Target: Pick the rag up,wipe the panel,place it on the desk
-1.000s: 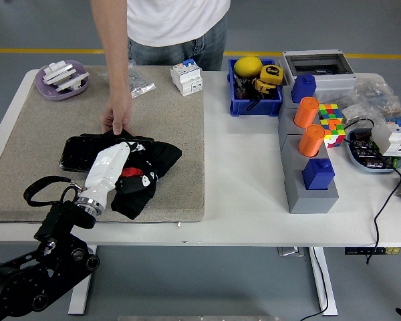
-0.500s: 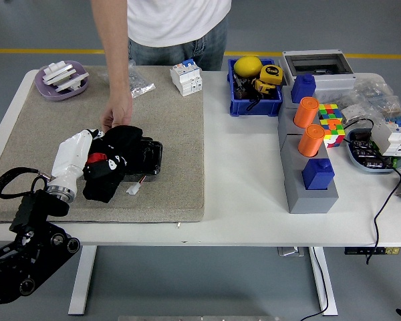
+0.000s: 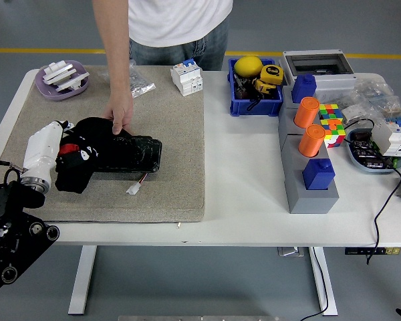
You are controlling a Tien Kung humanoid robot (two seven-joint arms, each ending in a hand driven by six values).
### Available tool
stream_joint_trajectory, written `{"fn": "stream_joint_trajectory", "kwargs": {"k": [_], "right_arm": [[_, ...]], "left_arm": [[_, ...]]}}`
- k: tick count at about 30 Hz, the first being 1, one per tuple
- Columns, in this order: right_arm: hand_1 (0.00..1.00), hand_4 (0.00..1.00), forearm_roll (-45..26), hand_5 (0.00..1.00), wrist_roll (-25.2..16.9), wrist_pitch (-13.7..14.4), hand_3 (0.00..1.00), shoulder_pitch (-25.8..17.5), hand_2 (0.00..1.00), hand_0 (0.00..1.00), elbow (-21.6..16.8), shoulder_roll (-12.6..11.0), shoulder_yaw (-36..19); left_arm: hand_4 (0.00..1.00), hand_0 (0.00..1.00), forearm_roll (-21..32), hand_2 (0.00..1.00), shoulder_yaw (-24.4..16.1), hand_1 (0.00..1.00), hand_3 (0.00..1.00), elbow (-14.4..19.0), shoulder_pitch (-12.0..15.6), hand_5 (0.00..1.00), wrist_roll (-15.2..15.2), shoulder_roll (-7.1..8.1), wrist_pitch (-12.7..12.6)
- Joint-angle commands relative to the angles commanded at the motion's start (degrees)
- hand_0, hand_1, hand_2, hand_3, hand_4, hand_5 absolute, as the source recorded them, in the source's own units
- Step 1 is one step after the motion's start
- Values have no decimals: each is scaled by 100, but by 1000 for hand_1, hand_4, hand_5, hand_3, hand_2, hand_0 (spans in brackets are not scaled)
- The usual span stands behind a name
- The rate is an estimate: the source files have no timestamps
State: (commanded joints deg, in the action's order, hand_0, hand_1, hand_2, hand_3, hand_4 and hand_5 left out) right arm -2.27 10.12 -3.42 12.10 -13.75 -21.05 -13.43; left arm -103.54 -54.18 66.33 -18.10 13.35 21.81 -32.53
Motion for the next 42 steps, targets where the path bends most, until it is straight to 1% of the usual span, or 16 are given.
{"fn": "stream_joint_trajectory", "kwargs": {"k": [5, 10, 17, 23, 28, 35, 39, 42], "right_arm": [[667, 998, -5, 568, 3, 1, 642, 2, 693, 715, -1, -5, -1], [667, 998, -8, 567, 3, -2, 642, 6, 693, 712, -2, -9, -1], [667, 998, -29, 568, -9, -3, 642, 26, 693, 714, -5, -15, 24], [667, 998, -20, 569, -1, 0, 642, 32, 693, 713, -3, -19, 3], [667, 998, 2, 570, 9, -1, 643, 34, 693, 715, -2, -27, -17], [667, 998, -19, 570, -8, -4, 642, 43, 693, 713, 0, -19, 11], [667, 998, -6, 570, -1, -3, 642, 37, 693, 713, 1, -26, -5], [666, 998, -6, 570, 4, -4, 642, 28, 693, 712, 2, -32, -13]], "left_arm": [[73, 274, 84, 456, -145, 137, 402, -148, -12, 2, -47, 91, -1], [74, 275, 109, 455, -284, 137, 402, -265, -10, 2, -76, 141, -18], [74, 278, 161, 455, -298, 137, 402, -398, -32, 2, -111, 143, -33], [73, 281, 157, 454, -212, 137, 402, -413, -55, 2, -123, 116, -48], [73, 284, 123, 454, -57, 137, 403, -260, -83, 2, -102, 65, -55], [73, 285, 65, 454, 316, 138, 403, -92, -153, 2, -37, -70, -36], [73, 285, 10, 454, 548, 138, 403, 49, -153, 2, 2, -132, -41], [74, 285, -56, 454, 752, 137, 402, 220, -152, 2, 54, -166, -27]]}}
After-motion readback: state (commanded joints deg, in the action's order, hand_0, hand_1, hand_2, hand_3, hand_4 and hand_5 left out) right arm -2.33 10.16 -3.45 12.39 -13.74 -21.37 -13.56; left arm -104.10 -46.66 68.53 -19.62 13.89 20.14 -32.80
